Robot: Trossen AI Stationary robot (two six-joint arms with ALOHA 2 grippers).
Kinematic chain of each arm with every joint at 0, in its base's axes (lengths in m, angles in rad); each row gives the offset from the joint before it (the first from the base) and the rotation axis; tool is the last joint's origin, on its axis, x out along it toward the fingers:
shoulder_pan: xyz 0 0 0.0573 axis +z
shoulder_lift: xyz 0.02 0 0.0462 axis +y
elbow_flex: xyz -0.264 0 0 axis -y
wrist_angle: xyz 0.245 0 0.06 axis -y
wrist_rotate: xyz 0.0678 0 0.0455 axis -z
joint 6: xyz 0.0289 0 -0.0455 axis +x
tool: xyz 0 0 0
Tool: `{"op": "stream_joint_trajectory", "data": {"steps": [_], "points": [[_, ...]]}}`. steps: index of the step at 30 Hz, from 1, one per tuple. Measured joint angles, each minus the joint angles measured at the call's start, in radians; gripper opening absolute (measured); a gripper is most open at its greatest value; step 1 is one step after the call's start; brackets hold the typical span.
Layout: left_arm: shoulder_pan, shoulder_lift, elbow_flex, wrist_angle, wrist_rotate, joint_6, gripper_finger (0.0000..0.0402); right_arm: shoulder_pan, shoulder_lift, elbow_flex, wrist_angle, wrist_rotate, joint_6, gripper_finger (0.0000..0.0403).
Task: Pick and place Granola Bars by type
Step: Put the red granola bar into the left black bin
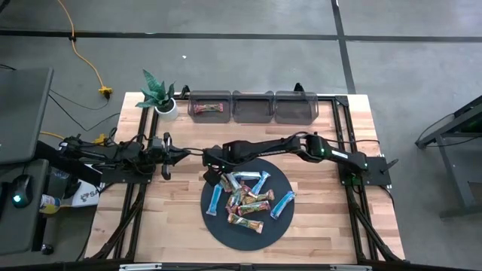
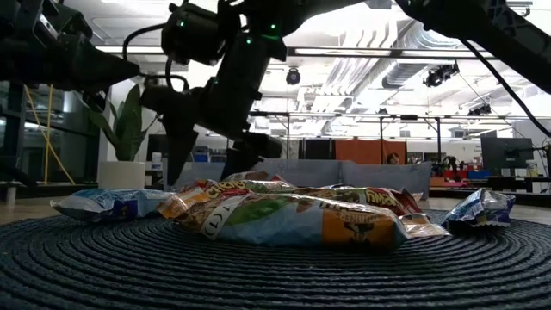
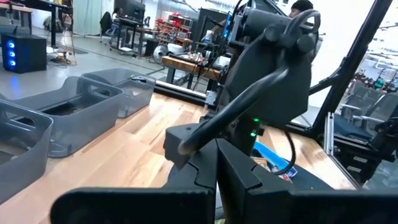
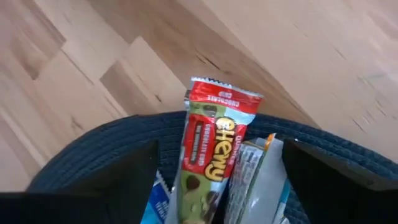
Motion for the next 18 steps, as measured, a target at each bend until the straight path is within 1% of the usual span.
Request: {"op": "stream_joint_trajectory", "data": {"steps": [10,18], "points": [[0.0,0.0,0.0,0.002,0.001,0.0,0.0001,-0.001,0.022,0.001,0.063,-0.011,-0.02,0.0325],[0.0,0.0,0.0,0.002,0.001,0.0,0.0001,-0.001,0.03,0.002,0.064,-0.018,-0.051,0.0293]]}}
